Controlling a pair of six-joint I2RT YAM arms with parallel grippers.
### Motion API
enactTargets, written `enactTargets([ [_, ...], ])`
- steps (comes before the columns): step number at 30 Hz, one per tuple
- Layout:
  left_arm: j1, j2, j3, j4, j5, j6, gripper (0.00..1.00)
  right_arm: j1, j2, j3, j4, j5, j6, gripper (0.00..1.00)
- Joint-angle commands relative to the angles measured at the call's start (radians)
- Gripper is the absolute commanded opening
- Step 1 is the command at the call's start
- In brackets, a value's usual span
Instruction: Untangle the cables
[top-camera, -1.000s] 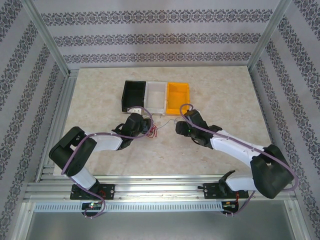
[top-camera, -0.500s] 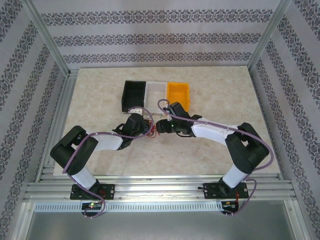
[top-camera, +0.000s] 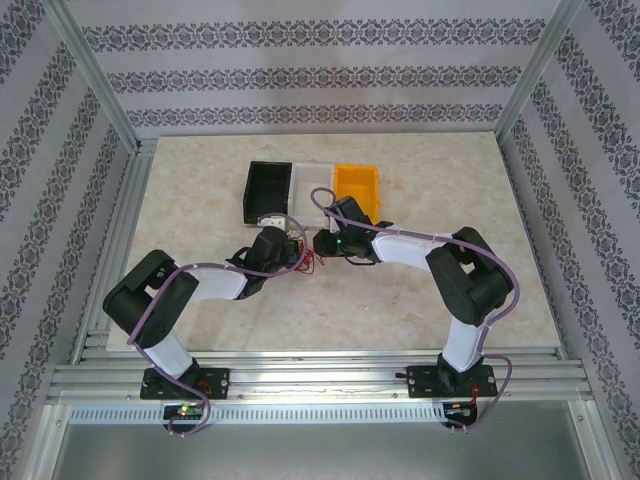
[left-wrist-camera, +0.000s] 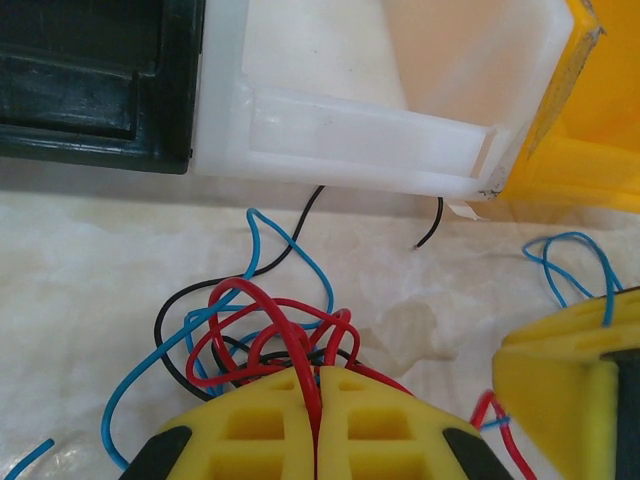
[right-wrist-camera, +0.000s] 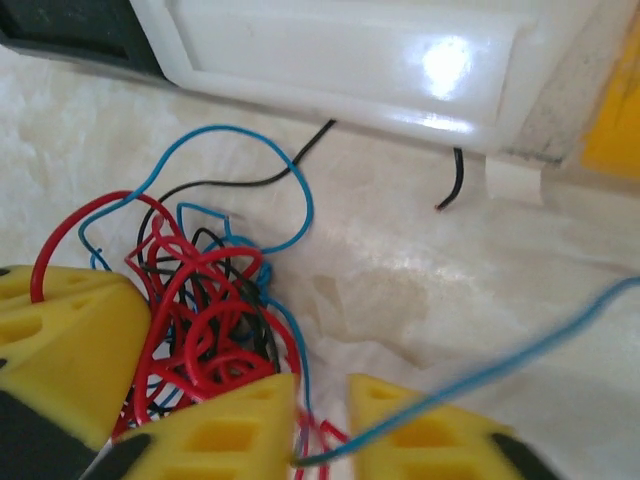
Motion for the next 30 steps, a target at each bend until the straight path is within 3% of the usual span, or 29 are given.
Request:
enactTargets([
  [1,0.007,0.026,0.001,-0.066,0.01,-0.012,0.0,-0.017,0.016,0.027,0.026,0.041,0.026,0.07],
  [6,0.025,-0.008,-0.049,-0.052,-0.09,-0.122,0.0,-0.034,-0.042,-0.034,0.012,0.133,0.055,0.0],
  [10,0.055,-0.039,-0.113,0.005,-0.132,-0.227,0.0,-0.084,-0.114,-0.112,-0.013,0.183,0.112,0.0],
  [15,0.088,-0.083,-0.156,-0.045,-0.236,-0.341,0.0,-0.151,-0.217,-0.207,-0.044,0.268,0.162,0.0],
  [24,0.121,-0.201,-0.176,-0.184,-0.372,-0.376,0.0,-0.267,-0.387,-0.326,-0.142,0.441,0.228,0.0],
  [30,0.144,-0.283,-0.188,-0.317,-0.465,-0.412,0.0,-0.338,-0.433,-0.392,-0.148,0.434,0.246,0.0],
])
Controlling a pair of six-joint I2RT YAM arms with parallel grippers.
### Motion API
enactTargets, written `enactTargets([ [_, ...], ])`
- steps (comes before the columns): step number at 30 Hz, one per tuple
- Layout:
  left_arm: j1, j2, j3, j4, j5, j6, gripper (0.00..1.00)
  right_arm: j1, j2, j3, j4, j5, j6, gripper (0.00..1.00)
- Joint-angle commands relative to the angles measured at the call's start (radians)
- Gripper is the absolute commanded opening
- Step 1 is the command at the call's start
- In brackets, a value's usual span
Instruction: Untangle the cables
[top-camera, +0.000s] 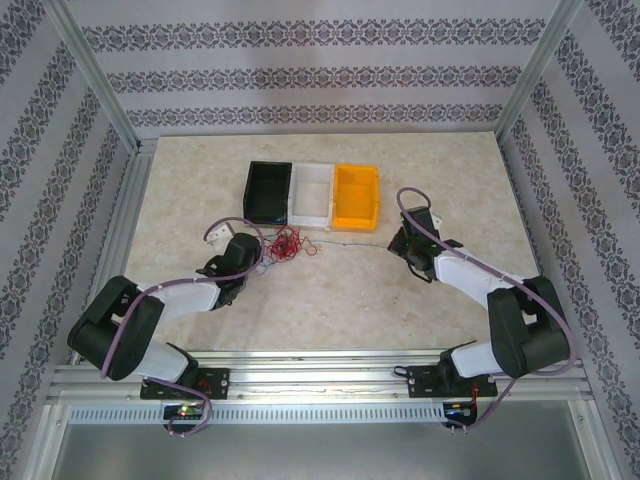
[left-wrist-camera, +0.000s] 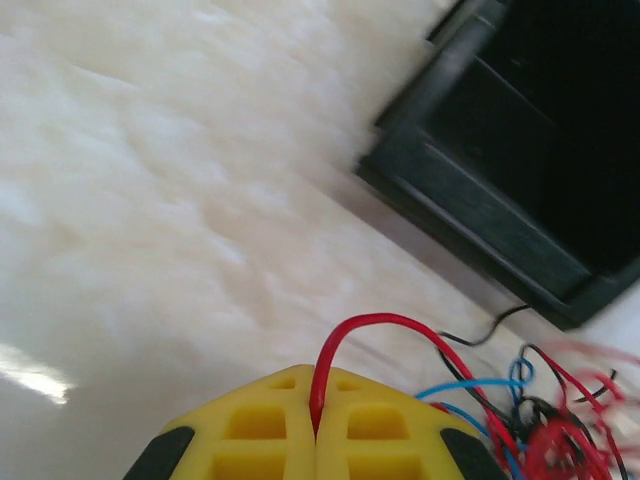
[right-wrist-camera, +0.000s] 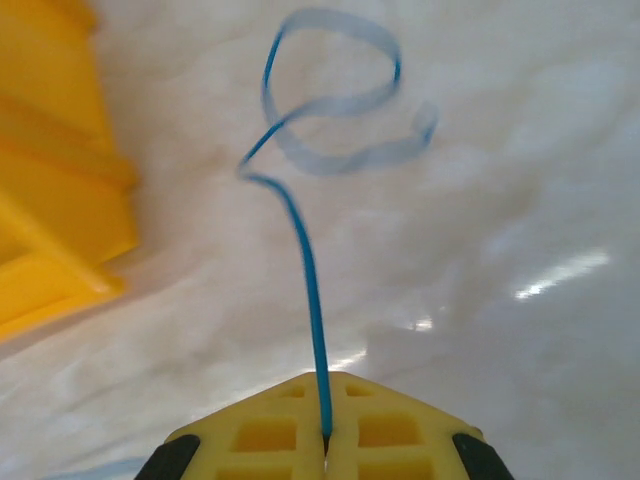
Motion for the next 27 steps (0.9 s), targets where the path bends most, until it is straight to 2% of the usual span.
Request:
enactTargets([
  [1,0.019,-0.05,-0.032,-0.11,-0.105,-0.015,0.0,-0.008,-0.021,-0.033,-0.042,0.054,0.02,0.0],
  [8,0.026,-0.085,-0.041,-0.055,-0.011,0.107,0.0,-0.009,-0.054,-0.028,-0.03,0.045,-0.043,0.0],
  [10,0.026,-0.088,-0.02,-0.2,-0.097,0.018,0.0,-0.012,-0.09,-0.01,-0.074,0.12,-0.072,0.0],
  [12,0.032,-0.091,0.015,-0.445,-0.231,-0.174,0.0,-0.048,-0.135,-0.013,-0.102,0.186,-0.086,0.0],
  [13,0.045,-0.088,0.026,-0.534,-0.259,-0.23,0.0,-0.084,-0.156,-0.013,-0.13,0.202,-0.082,0.0],
  [18,0.056,-0.102,0.058,-0.643,-0.316,-0.248,0.0,-0.249,-0.26,-0.049,-0.175,0.196,-0.056,0.0],
  [22,0.059,-0.096,0.046,-0.493,-0.245,-0.115,0.0,-0.287,-0.309,-0.065,-0.122,0.086,-0.103,0.0],
  [24,0.058,-0.08,0.017,-0.314,-0.142,-0.006,0.0,-0.278,-0.311,-0.054,-0.092,-0.007,-0.139,0.0],
  [27,0.056,-0.023,-0.039,0.043,0.133,0.147,0.0,-0.21,-0.318,-0.015,-0.053,-0.074,-0.191,0.0],
])
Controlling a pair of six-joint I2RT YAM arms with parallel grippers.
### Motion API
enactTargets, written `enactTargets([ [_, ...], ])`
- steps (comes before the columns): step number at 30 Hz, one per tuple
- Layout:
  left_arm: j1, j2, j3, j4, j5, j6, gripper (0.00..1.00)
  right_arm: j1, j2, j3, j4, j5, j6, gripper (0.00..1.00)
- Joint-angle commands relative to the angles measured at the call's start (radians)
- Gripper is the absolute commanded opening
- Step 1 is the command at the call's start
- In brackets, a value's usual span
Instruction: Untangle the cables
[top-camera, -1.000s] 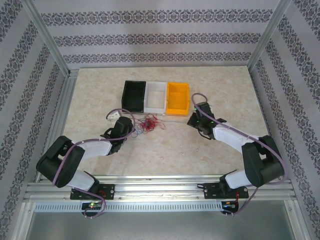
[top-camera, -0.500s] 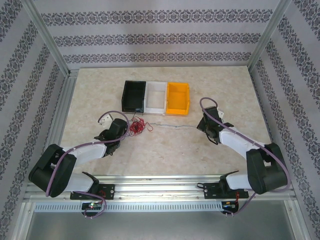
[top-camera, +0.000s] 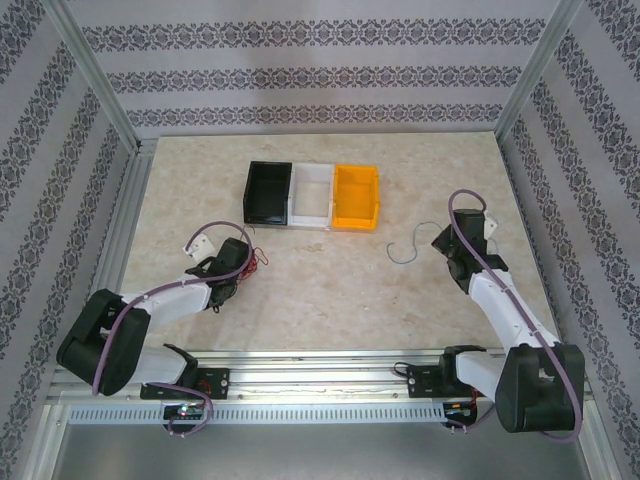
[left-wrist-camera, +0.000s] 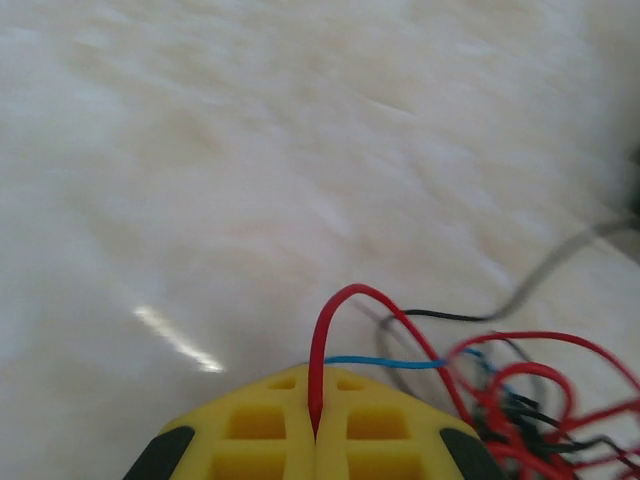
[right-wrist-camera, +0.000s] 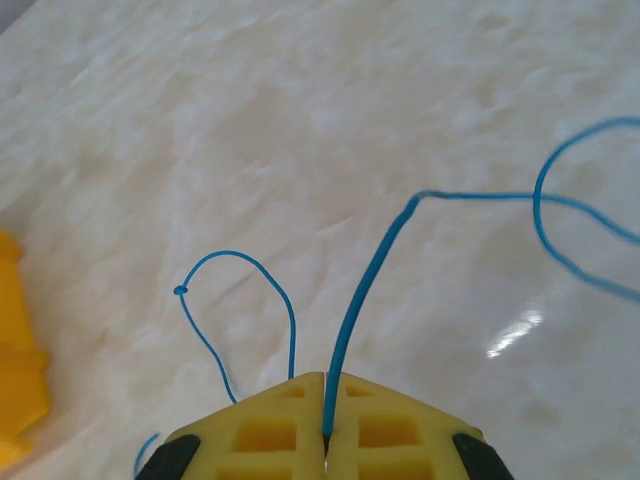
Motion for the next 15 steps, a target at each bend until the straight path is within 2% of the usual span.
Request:
enactTargets([
  [1,0.011,0.078,-0.045,0.435,0.337,0.215,0.0,0.082,-0.019,0.057,0.05,-0.11,-0.092,0.0],
  [4,0.006,0.182,0.01,0.534,0.606,0.272,0.0,0.174,-0.02,0.146,0.053,-0.114,-0.138,0.0],
  [7,-0.017,0.271,0.076,0.548,0.779,0.31,0.0,0.248,0.001,0.255,0.059,-0.11,-0.176,0.0],
  [10,-0.039,0.317,0.114,0.567,0.849,0.331,0.0,0.296,0.039,0.363,0.067,-0.101,-0.203,0.0],
  [15,-0.05,0.319,0.155,0.501,0.834,0.359,0.0,0.32,0.136,0.52,0.081,-0.121,-0.226,0.0],
])
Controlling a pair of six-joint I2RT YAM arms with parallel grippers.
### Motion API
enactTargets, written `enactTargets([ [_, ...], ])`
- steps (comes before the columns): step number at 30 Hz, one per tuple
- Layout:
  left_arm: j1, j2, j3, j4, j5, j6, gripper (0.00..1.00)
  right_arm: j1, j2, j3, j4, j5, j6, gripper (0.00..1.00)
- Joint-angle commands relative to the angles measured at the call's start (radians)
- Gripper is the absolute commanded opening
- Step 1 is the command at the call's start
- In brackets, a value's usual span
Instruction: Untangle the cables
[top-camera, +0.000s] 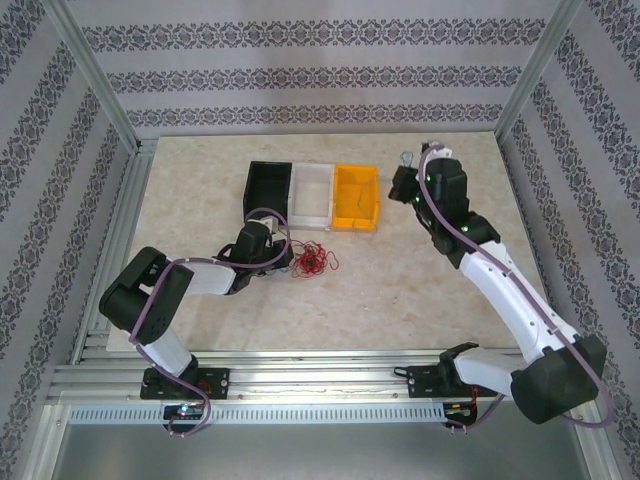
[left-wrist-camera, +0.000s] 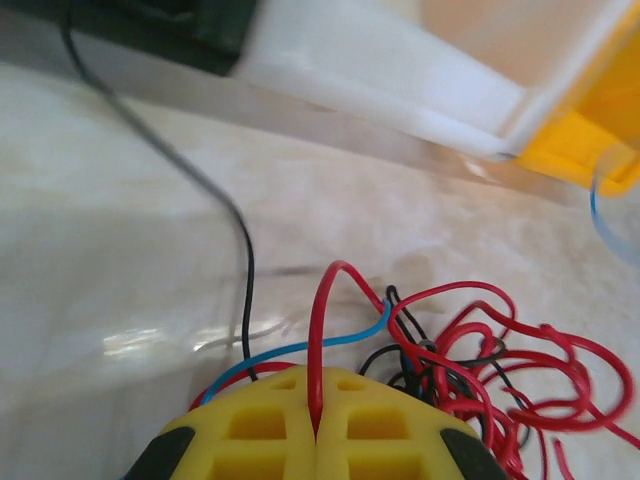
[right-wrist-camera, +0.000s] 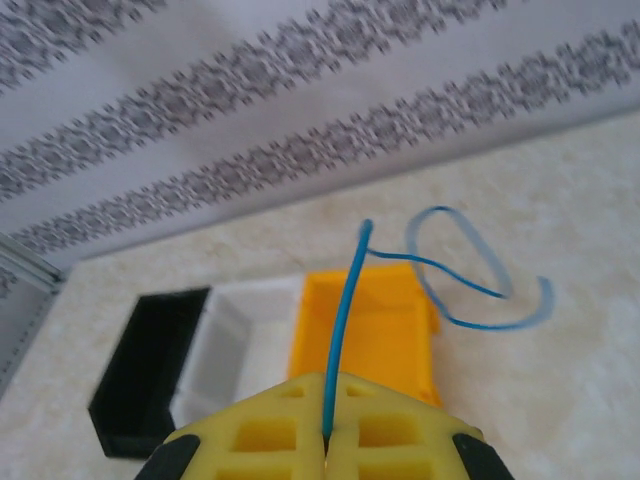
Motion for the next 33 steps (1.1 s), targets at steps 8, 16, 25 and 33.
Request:
enactTargets([
  [8,-0.008,0.017,0.043,-0.026,0.042,0.056,0.0,0.008,0.219,0.272,0.01,-0.022,-0.126,0.0],
  [16,-0.008,0.04,0.077,-0.053,0.061,0.07,0.0,0.011,0.358,0.278,-0.002,-0.013,-0.12,0.0],
  [25,-0.008,0.048,0.081,-0.053,0.067,0.073,0.0,0.018,0.478,0.233,-0.025,-0.17,-0.128,0.0],
  [33,-0.008,0.066,0.084,-0.04,0.073,0.071,0.0,0.005,0.53,0.185,-0.037,-0.332,-0.069,0.0],
])
